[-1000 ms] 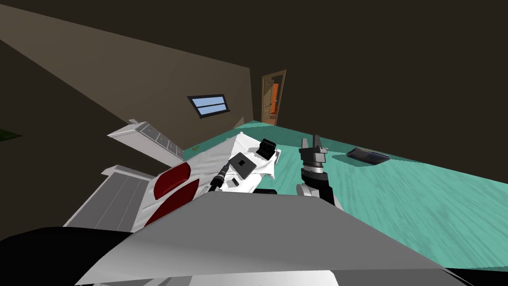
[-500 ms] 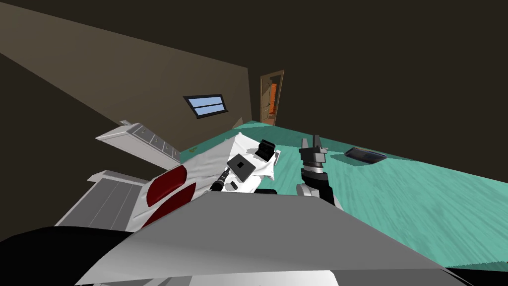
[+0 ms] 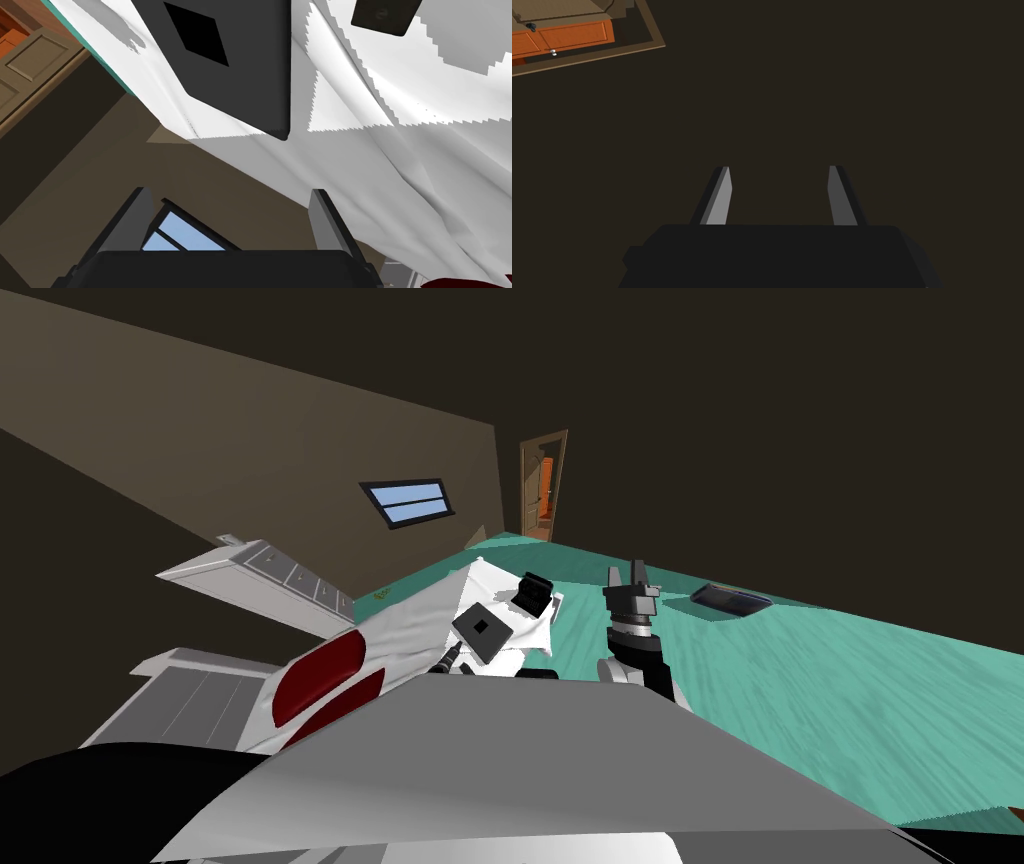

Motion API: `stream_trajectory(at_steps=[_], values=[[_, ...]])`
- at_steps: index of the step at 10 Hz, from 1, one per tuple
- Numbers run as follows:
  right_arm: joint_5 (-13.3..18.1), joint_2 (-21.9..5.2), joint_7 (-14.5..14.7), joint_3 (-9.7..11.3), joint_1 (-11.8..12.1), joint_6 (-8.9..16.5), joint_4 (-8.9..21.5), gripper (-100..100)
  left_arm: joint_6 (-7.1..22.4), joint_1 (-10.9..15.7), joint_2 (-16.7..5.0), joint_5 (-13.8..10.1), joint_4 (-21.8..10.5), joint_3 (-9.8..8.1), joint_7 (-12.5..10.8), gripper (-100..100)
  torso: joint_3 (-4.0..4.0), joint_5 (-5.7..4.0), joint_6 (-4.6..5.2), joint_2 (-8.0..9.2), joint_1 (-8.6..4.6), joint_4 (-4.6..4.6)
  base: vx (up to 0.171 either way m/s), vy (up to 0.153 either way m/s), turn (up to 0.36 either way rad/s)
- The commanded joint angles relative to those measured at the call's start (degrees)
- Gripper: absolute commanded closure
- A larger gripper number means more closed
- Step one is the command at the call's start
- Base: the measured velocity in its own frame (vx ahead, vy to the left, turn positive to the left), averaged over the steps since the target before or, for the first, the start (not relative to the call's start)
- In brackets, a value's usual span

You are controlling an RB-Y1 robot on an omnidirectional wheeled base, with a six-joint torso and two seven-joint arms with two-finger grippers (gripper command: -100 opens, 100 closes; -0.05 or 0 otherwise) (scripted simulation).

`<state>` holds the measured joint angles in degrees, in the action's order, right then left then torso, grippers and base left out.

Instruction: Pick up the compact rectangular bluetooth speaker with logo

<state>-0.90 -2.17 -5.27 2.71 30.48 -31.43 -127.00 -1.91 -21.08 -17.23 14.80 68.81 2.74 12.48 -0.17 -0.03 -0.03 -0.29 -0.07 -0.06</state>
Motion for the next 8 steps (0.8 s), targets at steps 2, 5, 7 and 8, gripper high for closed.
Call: stream_trajectory(at_steps=[2,5,7,8], values=[[0.00,0.00,0.00,0.00,0.00,0.00,0.00,0,1.10,0.01,0.07,0.36,-4.02,0.55,-0.02,-100,-0.02,0.02,0.02,-0.04,0.02,0.00,0.080,-0.002,-0.041],[0.00,0.00,0.00,0.00,0.00,0.00,0.00,0,3.30,-0.55,-0.02,0.64,-8.74,1.87,-0.28,-100,-0.07,0.00,0.01,-0.14,-0.06,-0.02,0.104,-0.016,-0.055],[0.00,0.00,0.00,0.00,0.00,0.00,0.00,0,4.33,-0.84,-0.03,0.70,-10.91,2.54,-0.44,-100,-0.06,0.01,0.01,-0.11,0.03,-0.02,0.088,-0.005,-0.040],[0.00,0.00,0.00,0.00,0.00,0.00,0.00,0,5.31,-1.15,-0.02,0.73,-12.96,3.21,-0.62,-100,-0.01,0.00,0.00,-0.02,-0.02,0.00,0.088,-0.021,-0.051]])
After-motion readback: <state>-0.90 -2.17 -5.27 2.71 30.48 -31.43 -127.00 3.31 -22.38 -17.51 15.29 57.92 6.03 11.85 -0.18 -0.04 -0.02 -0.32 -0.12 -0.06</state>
